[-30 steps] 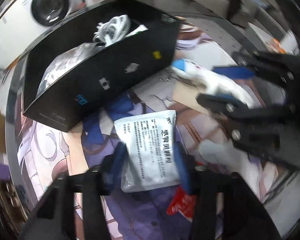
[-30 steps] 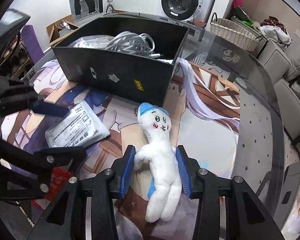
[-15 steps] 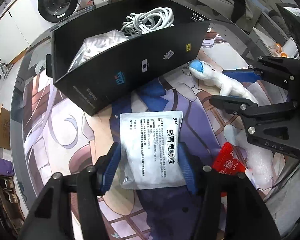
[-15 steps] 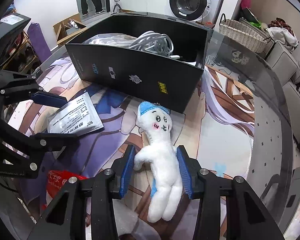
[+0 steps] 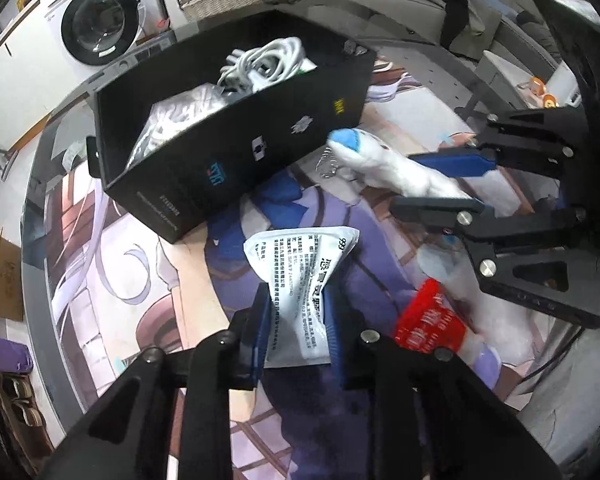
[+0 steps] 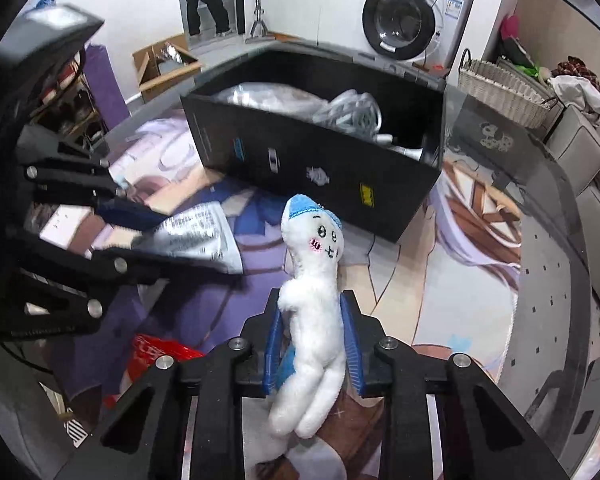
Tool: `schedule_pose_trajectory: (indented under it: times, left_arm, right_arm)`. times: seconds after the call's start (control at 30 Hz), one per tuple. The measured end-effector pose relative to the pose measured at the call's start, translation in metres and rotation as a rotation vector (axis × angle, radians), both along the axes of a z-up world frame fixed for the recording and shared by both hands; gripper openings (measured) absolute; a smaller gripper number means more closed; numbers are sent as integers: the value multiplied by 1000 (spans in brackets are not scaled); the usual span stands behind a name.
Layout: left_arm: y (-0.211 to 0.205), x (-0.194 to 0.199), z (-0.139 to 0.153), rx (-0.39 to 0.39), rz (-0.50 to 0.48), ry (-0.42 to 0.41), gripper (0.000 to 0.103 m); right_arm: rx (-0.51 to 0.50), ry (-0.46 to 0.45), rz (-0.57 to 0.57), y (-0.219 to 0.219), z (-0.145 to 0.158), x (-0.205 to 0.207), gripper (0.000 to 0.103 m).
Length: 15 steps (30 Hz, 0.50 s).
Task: Organize soft objects
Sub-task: 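Lift the sachet with the left tool while the right tool lifts the plush toy over the box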
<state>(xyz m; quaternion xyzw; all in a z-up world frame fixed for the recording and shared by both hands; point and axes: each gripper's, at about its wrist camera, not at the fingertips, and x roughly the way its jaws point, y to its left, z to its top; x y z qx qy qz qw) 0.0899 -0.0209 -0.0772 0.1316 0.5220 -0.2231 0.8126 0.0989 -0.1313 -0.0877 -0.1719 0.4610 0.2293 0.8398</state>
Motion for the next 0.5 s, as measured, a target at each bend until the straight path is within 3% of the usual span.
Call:
schedule_pose_trajectory:
  times: [0.17,0.33,0.5]
  left_arm:
    - [8,-13,29,-57,0,-88,23]
    - [17,-26,65,-146,6,-262,23]
    - [40,-27,92,-219,98,-441,23]
  right_arm:
    - [71,-61,-9,0,21,-10,27]
    - [146,-187,-12,3,48,-22,27]
    - [252,-321,-47,-3,76,-34,27]
